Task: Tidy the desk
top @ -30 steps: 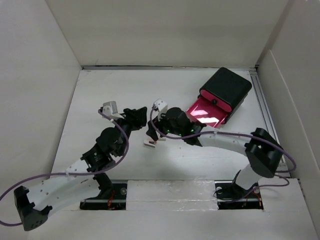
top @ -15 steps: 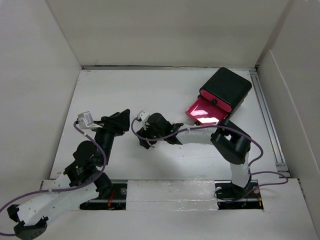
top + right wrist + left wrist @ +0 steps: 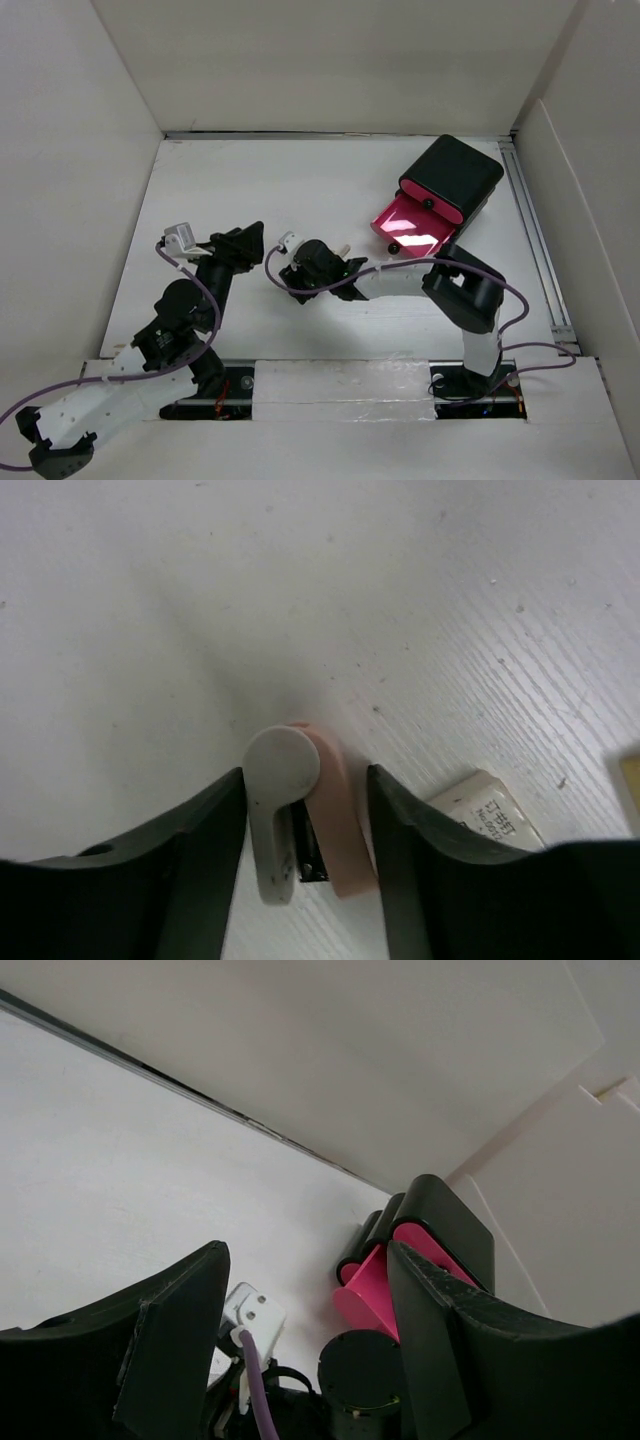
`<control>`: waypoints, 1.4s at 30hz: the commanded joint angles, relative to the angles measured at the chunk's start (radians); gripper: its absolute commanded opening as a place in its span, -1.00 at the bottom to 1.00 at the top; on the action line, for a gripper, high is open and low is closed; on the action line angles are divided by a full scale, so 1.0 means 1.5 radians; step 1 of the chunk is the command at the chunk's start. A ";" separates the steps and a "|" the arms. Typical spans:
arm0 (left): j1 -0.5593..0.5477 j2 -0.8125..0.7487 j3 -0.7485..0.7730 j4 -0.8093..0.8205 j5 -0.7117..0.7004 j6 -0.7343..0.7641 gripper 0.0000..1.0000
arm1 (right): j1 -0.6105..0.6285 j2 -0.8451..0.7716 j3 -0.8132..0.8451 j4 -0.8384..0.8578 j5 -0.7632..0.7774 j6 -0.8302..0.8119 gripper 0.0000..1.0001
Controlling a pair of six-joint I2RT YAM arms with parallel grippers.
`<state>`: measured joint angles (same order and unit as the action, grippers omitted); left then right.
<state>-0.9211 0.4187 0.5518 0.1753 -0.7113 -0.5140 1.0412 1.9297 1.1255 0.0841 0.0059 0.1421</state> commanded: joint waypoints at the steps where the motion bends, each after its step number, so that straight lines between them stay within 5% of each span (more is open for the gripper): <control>1: 0.003 0.013 0.002 0.015 0.002 0.006 0.20 | 0.009 -0.028 -0.028 0.011 0.042 0.017 0.03; 3: 0.003 0.016 0.001 0.018 0.003 0.005 0.20 | 0.009 -0.033 -0.039 0.013 0.052 0.023 -0.34; 7: 0.003 0.048 0.009 0.017 0.012 0.003 0.26 | 0.009 -0.078 -0.049 0.029 0.055 0.031 -0.58; 12: 0.003 0.126 0.038 -0.012 0.038 -0.014 0.36 | 0.009 -0.220 -0.037 -0.009 0.097 0.021 -0.59; 29: -0.010 0.454 0.076 -0.056 0.144 -0.086 0.40 | -0.246 -0.526 -0.190 -0.075 0.297 0.125 -0.59; 42: -0.030 0.574 0.103 -0.032 0.163 -0.094 0.38 | -0.346 -0.474 -0.211 -0.085 0.267 0.167 -0.49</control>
<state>-0.9611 1.2640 0.6724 0.1093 -0.4709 -0.6403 0.5358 1.2076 0.8028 -0.0662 0.4191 0.3672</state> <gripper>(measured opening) 0.694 0.411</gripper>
